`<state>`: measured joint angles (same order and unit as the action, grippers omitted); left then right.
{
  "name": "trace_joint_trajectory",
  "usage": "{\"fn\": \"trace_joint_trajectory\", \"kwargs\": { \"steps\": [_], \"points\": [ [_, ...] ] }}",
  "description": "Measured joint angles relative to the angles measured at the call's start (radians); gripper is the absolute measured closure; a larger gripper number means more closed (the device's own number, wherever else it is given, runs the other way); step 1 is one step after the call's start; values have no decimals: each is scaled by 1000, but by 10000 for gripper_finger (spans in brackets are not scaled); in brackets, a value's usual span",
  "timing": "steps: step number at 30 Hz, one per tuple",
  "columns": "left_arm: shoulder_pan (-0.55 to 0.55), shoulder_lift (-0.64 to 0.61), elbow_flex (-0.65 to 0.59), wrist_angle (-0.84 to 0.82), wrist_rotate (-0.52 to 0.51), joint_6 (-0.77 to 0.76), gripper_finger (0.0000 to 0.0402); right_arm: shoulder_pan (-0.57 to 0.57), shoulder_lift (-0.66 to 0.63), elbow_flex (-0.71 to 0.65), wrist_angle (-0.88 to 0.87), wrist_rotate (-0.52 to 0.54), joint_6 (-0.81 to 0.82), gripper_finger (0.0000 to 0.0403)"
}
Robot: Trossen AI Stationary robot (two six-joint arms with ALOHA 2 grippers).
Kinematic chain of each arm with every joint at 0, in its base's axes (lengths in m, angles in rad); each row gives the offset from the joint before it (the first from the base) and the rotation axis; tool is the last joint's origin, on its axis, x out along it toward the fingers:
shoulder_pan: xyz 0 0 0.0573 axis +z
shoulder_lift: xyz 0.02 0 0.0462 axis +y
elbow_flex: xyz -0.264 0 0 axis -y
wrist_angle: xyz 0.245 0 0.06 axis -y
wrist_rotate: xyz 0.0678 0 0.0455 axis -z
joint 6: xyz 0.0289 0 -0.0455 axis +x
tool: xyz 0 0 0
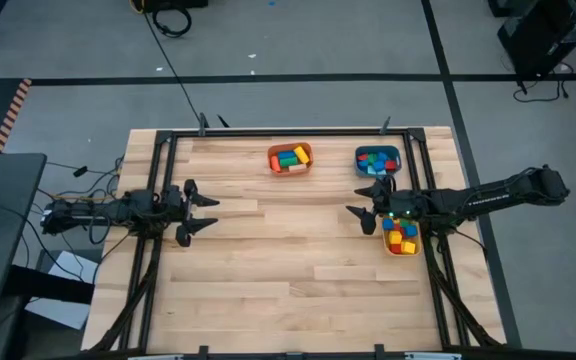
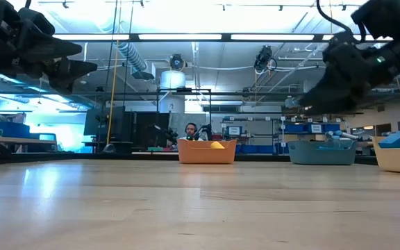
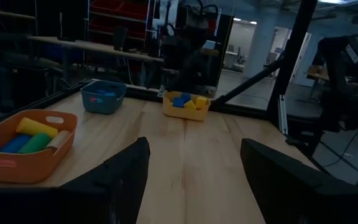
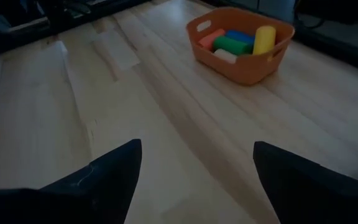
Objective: Sort blocks by size
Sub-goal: Return to Home Position
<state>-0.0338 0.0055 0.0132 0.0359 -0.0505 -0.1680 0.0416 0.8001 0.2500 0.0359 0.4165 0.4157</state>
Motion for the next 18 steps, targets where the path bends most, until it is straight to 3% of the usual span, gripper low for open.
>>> {"fn": "trace_joint_trajectory", "kwargs": {
  "steps": [4, 9, 12, 18],
  "points": [
    [0, 0, 0, 2, 0, 0, 140, 55, -14, -71, 6, 11, 57, 82],
    [0, 0, 1, 3, 0, 0, 140, 114, -74, -196, 144, 27, 40, 81],
    [0, 0, 2, 3, 0, 0, 140, 116, -145, -244, 196, -22, -18, 79],
    [0, 0, 2, 4, 1, -1, 140, 61, -315, -243, 141, -95, -117, 81]
  ]
}}
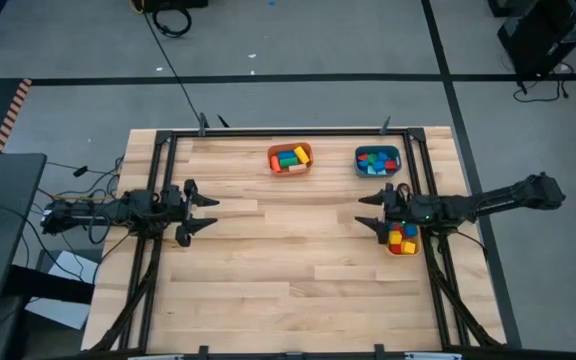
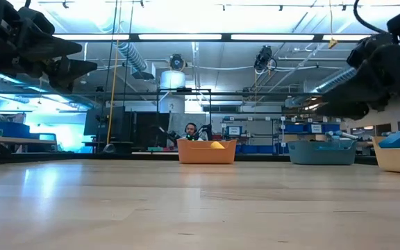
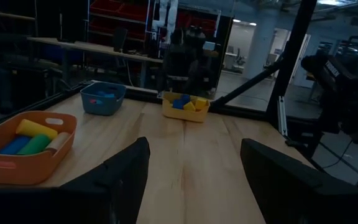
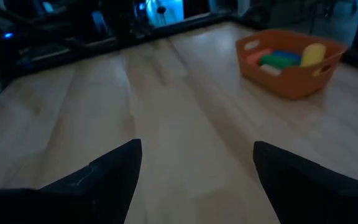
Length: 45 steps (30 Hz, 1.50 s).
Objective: Sort blocks by size
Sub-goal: Return to Home Position
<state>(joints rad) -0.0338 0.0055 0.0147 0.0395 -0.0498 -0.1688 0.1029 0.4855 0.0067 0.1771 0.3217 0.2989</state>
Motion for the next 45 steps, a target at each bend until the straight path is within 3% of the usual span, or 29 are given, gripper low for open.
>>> {"fn": "trace_joint_trajectory", "kwargs": {
  "steps": [5, 10, 25, 31, 38, 45],
  "points": [
    [0, 0, 0, 0, 0, 0, 140, -28, -161, 0, -113, -2, -23, 81],
    [0, 0, 0, 0, 0, 0, 140, -28, -287, 0, -118, -46, -62, 78],
    [0, 0, 1, 0, 1, 0, 140, -28, -484, 0, -119, -65, -98, 80],
    [0, 1, 1, 1, 1, 0, 140, -28, -480, 1, -126, -85, -99, 83],
    [0, 1, 1, 23, 2, 0, 140, -28, -454, 1, -128, -104, -277, 83],
    [0, 1, 1, 21, 2, 0, 140, -28, -444, 1, -127, -104, -295, 84]
  ]
}}
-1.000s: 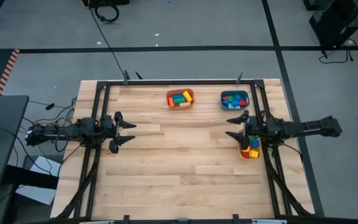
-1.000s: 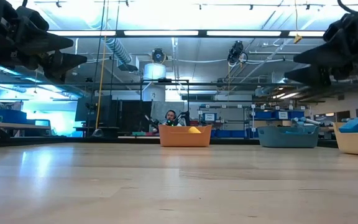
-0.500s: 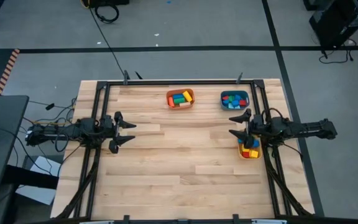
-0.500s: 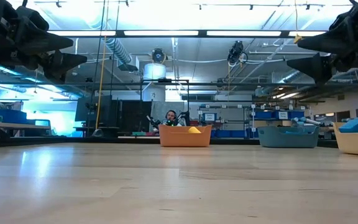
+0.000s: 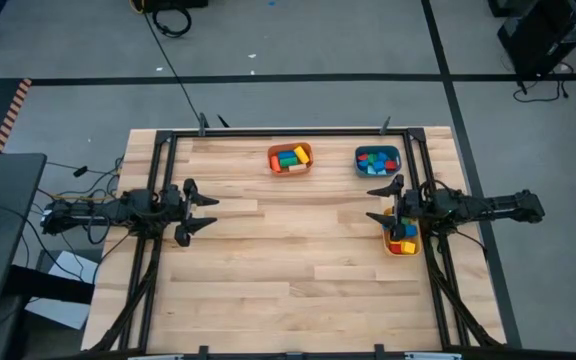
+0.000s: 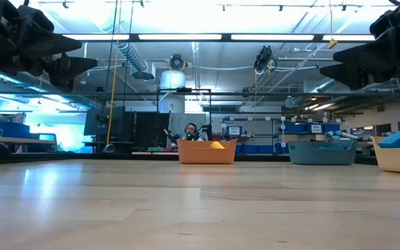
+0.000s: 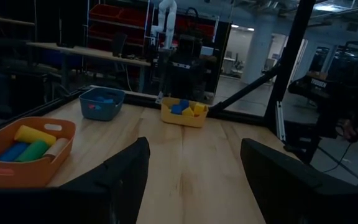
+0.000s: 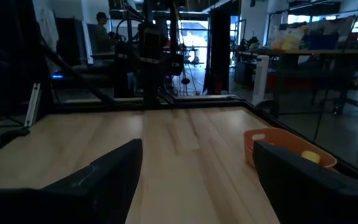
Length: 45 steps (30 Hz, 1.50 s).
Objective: Sort blocks by size
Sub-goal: Return to Home Position
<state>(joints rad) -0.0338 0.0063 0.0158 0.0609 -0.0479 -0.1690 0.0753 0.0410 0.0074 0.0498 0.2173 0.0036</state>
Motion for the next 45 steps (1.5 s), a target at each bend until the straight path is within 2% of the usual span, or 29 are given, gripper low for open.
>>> {"fn": "trace_joint_trajectory", "kwargs": {
  "steps": [16, 45],
  "points": [
    [0, 0, 0, 0, 0, 0, 140, 0, 105, 0, 0, -3, -7, 80],
    [0, 0, 0, 0, -1, 0, 140, 0, 108, 0, 0, -3, -7, 78]
  ]
}}
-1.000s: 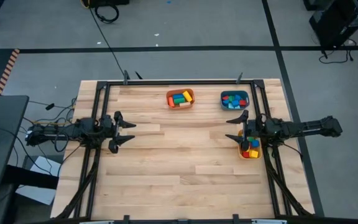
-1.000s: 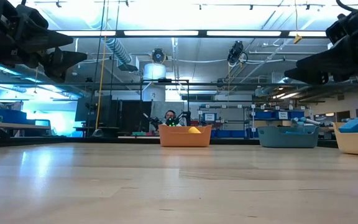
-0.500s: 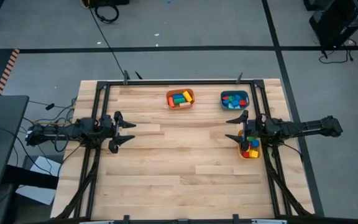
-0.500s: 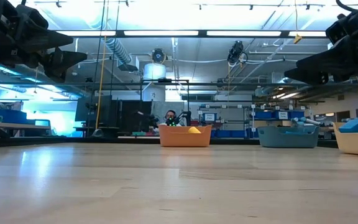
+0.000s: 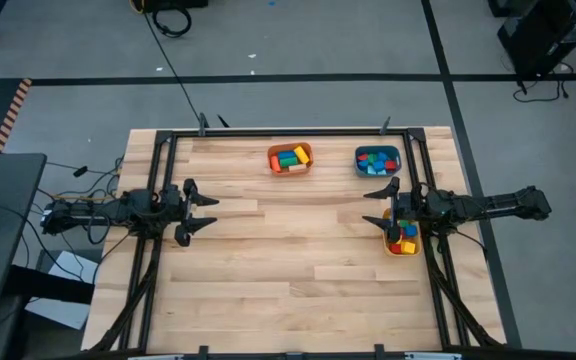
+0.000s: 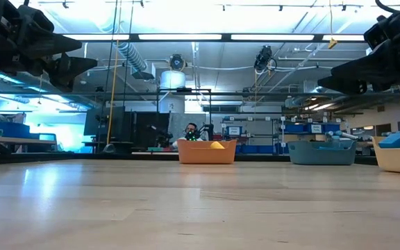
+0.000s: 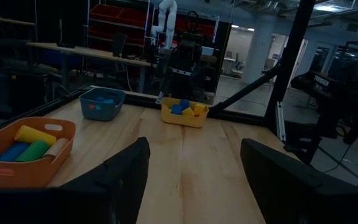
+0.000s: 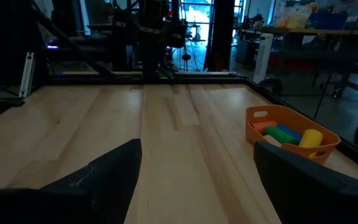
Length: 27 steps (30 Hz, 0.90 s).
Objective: Sort blocks by size
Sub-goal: Return to Home Position
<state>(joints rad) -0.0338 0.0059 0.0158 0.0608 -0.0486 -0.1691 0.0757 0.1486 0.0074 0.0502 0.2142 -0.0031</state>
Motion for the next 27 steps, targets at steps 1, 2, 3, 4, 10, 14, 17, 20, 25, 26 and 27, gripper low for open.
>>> {"fn": "trace_joint_trajectory", "kwargs": {
  "steps": [1, 2, 3, 4, 10, 14, 17, 20, 25, 26, 27],
  "points": [
    [0, 0, 0, 0, 0, 0, 140, 0, 0, 0, 0, 0, 0, 78],
    [0, 0, 0, 0, 0, 0, 140, 0, 0, 0, 0, 0, 0, 78],
    [0, 0, 0, 0, 0, 0, 140, 0, 0, 0, 0, 0, 0, 79],
    [0, 0, 0, 0, 0, 0, 140, 0, 0, 0, 0, 0, 0, 80],
    [0, 0, 0, 0, 0, 0, 140, 0, 0, 0, 0, 0, 0, 82],
    [0, 0, 0, 0, 0, 0, 140, 0, 0, 0, 0, 0, 0, 81],
    [0, 0, 0, 0, 0, 0, 140, 0, 0, 0, 0, 0, 0, 80],
    [0, 0, 0, 0, 0, 0, 140, 0, 0, 0, 0, 0, 0, 82],
    [-32, 0, 0, 0, -1, 0, 140, 0, 0, 0, 0, 0, 0, 82],
    [-40, 0, 0, 0, -1, 0, 140, 0, 0, 0, 0, 0, 0, 81],
    [-49, 0, 0, 0, -2, 0, 140, 0, 0, 0, 0, 0, 0, 80]
  ]
}}
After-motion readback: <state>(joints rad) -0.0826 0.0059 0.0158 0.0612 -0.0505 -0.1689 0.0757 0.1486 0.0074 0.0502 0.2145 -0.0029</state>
